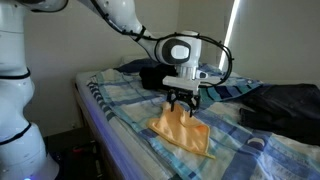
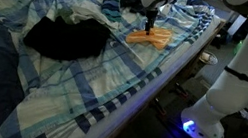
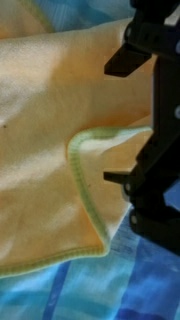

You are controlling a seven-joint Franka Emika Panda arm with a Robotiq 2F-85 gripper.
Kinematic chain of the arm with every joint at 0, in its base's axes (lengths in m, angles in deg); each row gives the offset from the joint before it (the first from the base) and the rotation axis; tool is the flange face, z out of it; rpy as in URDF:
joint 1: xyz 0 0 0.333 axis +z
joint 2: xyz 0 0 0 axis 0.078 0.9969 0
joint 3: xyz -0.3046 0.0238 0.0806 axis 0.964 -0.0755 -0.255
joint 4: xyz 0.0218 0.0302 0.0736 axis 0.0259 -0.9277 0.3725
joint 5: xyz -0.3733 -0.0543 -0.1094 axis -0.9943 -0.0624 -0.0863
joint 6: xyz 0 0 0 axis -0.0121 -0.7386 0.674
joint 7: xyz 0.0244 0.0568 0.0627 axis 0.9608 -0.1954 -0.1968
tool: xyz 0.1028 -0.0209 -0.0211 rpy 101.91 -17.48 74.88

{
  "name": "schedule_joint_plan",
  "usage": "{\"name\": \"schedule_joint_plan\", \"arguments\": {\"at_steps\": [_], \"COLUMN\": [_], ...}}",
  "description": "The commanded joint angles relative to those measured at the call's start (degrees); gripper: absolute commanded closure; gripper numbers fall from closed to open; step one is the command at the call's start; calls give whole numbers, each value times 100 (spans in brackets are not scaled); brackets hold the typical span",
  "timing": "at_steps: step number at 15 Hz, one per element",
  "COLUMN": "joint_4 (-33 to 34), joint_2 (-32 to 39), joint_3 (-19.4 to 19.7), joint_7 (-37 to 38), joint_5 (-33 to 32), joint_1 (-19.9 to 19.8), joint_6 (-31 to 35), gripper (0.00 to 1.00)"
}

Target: Unfold the yellow towel

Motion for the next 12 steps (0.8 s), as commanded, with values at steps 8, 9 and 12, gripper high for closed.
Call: {"name": "schedule_joint_plan", "arguments": {"at_steps": [8, 9, 12], "joint_4": [62, 69, 139], "joint_2": [163, 155, 175], "joint_3": [-60, -57, -51], "joint_7": [-515, -490, -445], "joint_5": [277, 268, 252], "joint_1": [-222, -230, -242], "joint_6": [37, 51, 54], "gripper": [88, 93, 100]}}
